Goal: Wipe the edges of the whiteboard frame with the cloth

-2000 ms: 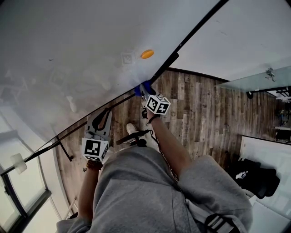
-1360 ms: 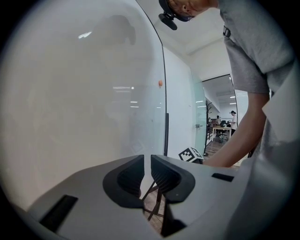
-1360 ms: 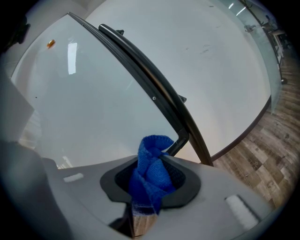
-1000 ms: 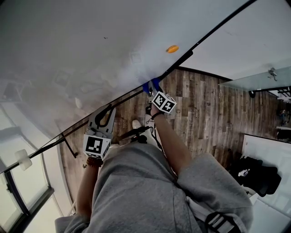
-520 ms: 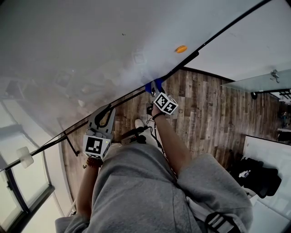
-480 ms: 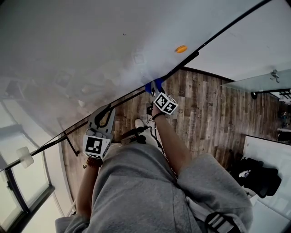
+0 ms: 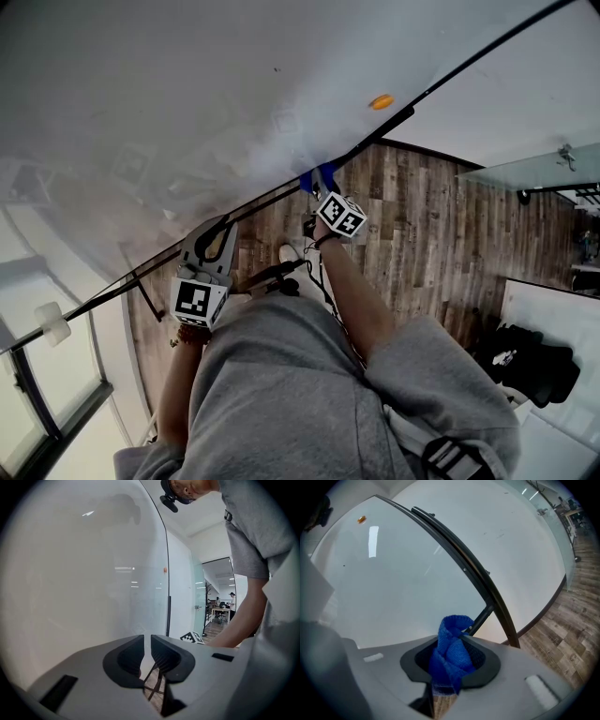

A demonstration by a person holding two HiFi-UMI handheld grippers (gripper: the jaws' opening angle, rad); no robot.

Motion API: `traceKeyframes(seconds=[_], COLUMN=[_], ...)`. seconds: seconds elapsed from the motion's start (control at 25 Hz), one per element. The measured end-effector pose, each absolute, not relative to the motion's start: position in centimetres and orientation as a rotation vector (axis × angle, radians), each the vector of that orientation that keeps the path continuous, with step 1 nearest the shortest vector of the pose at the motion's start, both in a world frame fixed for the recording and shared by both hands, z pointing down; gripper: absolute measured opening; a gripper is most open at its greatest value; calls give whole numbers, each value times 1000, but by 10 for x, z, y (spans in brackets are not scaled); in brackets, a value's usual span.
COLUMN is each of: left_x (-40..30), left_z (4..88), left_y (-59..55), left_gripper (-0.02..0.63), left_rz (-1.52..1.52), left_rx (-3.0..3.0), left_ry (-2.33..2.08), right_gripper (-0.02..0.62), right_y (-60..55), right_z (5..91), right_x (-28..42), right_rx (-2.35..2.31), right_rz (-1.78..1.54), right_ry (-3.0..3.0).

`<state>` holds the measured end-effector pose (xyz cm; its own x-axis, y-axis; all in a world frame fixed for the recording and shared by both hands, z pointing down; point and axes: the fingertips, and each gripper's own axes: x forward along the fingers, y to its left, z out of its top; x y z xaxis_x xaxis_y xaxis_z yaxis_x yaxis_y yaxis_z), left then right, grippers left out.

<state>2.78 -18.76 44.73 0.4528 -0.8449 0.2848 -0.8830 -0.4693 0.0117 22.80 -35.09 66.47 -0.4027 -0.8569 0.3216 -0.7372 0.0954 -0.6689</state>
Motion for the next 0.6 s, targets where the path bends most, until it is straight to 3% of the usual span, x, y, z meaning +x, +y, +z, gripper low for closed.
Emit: traceKeyframes(seconds=[0.6], left_x=[22], left_z=[447], left_y=[-183], left_gripper=[52], left_rz=[398], left_rx=[2562], left_ry=[-1437], right_gripper=[94], right_y=[-342], right_z=[666], right_x=[216], right_rx=[-1631], right_rz=[-1200], right_ry=[2184])
